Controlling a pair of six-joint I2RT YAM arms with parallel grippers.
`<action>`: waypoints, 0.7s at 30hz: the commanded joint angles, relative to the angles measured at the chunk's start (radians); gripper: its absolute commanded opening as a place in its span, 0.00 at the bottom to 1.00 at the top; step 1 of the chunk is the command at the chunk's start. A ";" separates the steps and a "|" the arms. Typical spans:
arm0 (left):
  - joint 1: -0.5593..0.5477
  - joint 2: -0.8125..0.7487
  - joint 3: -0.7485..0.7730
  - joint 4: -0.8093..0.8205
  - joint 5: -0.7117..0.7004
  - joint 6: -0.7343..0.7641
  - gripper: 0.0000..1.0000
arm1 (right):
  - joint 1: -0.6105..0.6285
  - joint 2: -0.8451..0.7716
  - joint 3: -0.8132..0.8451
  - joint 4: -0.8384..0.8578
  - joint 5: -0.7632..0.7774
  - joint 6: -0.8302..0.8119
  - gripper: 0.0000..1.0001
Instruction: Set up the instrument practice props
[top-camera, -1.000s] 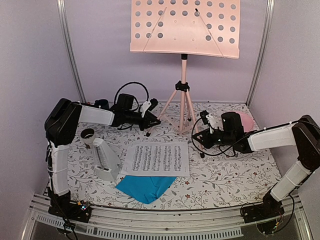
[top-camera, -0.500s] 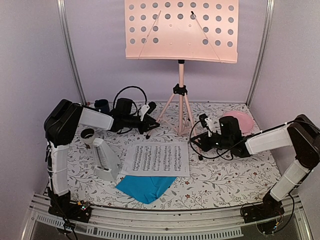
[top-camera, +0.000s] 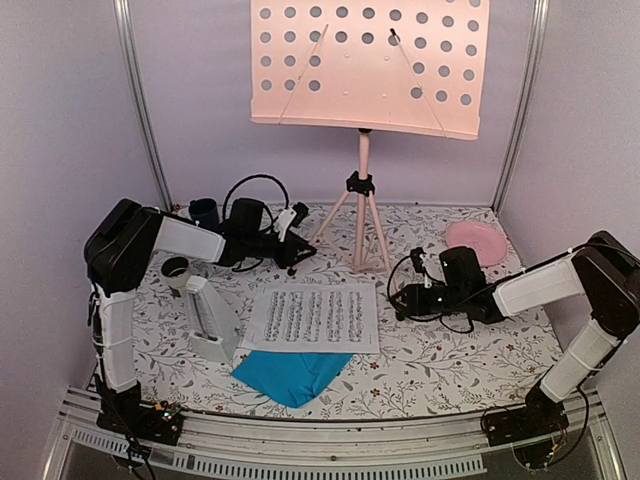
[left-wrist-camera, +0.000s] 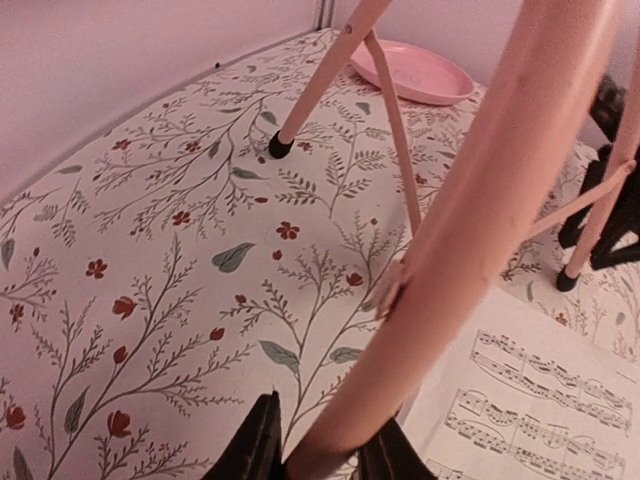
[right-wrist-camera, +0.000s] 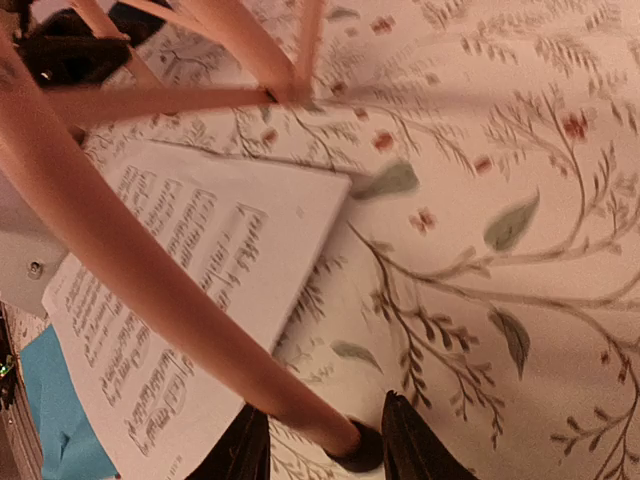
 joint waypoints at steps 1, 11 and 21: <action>0.074 0.017 -0.038 -0.179 -0.287 -0.163 0.29 | -0.033 -0.006 -0.074 -0.279 0.059 0.089 0.46; 0.062 -0.126 -0.141 -0.104 -0.341 -0.256 0.69 | -0.031 -0.230 -0.108 -0.309 0.052 0.076 0.64; 0.035 -0.352 -0.281 0.032 -0.374 -0.255 0.83 | -0.026 -0.397 -0.128 -0.342 -0.172 0.184 0.66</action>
